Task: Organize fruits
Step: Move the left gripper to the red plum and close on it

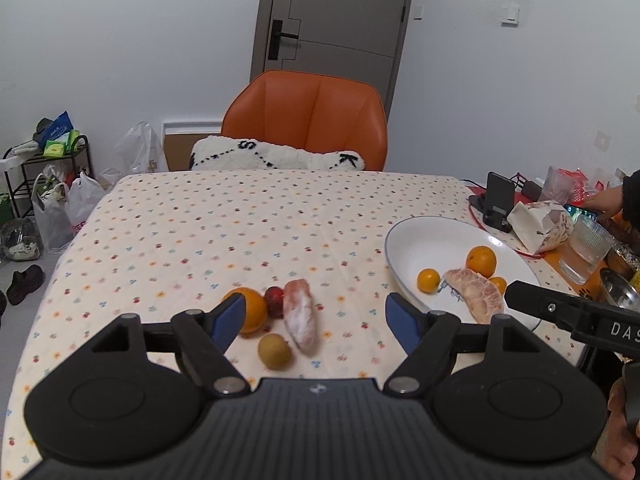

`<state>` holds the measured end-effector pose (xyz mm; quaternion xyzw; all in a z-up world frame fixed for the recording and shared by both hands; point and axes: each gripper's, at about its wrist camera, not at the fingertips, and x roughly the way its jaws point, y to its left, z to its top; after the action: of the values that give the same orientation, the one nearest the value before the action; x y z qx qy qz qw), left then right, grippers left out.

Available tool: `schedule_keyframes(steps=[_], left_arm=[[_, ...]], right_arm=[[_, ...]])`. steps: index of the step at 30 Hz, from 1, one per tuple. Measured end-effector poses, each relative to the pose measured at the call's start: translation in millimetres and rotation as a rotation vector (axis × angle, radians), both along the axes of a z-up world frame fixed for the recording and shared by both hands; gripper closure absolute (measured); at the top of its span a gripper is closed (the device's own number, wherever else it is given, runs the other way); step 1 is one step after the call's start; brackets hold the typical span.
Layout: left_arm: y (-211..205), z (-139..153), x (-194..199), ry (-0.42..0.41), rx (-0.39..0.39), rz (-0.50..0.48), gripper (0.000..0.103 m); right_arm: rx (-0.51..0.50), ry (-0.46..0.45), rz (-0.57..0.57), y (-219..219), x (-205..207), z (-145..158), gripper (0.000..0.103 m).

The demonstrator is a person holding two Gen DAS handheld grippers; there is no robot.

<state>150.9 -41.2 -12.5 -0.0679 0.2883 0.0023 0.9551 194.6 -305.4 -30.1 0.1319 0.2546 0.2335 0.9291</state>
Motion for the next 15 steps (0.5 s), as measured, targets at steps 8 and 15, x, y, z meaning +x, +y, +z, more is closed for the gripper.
schedule_keyframes(steps=[8, 15], left_arm=[[16.6, -14.2, -13.6, 0.021, -0.012, 0.030, 0.027], [27.2, -32.2, -23.3, 0.057, -0.027, 0.038, 0.027]], right_arm=[[-0.010, 0.020, 0.045, 19.1, -5.0, -9.2, 0.026], [-0.021, 0.026, 0.086, 38.2, -9.7, -14.4, 0.026]])
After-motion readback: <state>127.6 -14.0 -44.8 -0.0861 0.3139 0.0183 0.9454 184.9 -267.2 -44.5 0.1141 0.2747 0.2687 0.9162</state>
